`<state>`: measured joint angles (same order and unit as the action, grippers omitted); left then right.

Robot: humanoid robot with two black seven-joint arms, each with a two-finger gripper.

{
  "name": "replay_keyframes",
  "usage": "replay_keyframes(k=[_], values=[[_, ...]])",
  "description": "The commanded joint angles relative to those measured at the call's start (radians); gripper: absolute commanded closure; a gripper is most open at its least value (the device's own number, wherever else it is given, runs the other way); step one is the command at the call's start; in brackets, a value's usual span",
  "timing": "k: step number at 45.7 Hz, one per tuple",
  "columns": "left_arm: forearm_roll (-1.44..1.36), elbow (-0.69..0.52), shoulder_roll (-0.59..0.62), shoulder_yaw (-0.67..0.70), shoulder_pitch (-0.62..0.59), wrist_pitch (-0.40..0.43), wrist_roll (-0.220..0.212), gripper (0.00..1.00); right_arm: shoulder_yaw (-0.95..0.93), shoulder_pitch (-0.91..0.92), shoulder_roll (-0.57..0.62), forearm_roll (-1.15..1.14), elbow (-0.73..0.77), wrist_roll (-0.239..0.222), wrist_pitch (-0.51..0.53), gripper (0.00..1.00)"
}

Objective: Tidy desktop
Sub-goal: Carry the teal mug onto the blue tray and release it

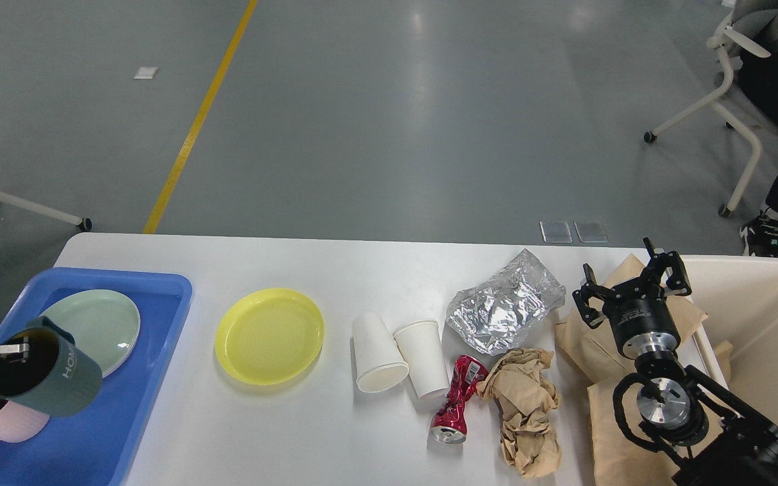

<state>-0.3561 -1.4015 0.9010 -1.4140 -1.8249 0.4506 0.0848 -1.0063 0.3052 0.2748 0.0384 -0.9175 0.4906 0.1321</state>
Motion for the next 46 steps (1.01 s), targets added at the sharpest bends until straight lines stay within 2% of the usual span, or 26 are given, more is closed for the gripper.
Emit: replay_keyframes(k=[1,7,12,39,43,46], values=[[-0.041,0.133,0.03,0.179,0.248,-0.003,-0.005,1.0,0.0,0.0,0.0,0.0,0.0,0.0,0.0,0.0],[-0.046,0.285,0.019,0.288,0.439,-0.001,-0.005,0.99,0.0,0.0,0.0,0.0,0.0,0.0,0.0,0.0],[-0.046,0.34,0.013,0.331,0.51,-0.001,-0.005,0.99,0.0,0.0,0.0,0.0,0.0,0.0,0.0,0.0],[-0.047,0.343,-0.062,0.382,0.569,-0.004,-0.045,0.99,0.0,0.002,0.0,0.0,0.002,0.0,0.0,0.0],[-0.038,0.348,-0.06,0.379,0.572,-0.003,-0.043,0.96,0.0,0.0,0.0,0.0,0.002,0.0,0.0,0.0],[-0.035,0.348,-0.056,0.379,0.576,0.0,-0.037,0.87,0.0,0.0,0.0,0.0,0.002,0.0,0.0,0.0]])
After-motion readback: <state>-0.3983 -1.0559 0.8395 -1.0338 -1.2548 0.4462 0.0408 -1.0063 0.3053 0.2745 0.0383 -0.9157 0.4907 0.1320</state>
